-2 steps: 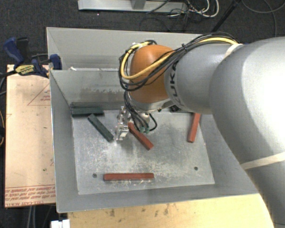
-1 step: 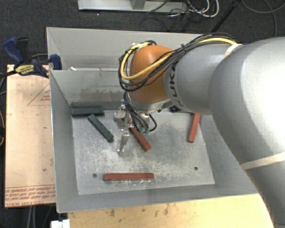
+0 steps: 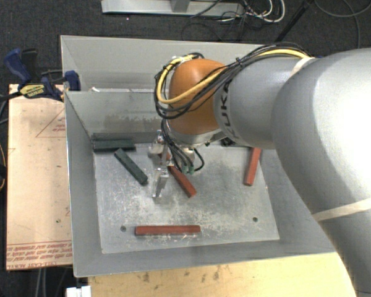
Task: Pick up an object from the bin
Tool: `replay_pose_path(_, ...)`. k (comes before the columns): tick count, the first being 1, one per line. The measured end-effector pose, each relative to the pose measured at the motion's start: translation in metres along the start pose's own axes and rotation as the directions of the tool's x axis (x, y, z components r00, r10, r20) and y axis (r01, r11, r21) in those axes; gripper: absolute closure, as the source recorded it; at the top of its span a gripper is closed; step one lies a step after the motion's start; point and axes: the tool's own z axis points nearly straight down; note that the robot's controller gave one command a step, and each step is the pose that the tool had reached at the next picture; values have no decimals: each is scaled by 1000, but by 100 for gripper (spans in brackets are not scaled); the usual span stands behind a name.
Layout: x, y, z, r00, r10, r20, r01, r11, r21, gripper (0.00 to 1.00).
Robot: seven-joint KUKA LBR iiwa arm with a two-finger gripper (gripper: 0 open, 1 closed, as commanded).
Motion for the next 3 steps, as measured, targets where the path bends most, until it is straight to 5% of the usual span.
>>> replay_pose_path(1,9,32,0,996,90,14,-90,996,-4,100)
replay_pose_path(2,9,32,0,996,91,14,-91,996,-4,100)
replay_pose_path(3,-8,50,-141,997,80,-4,-80,997,3,100)
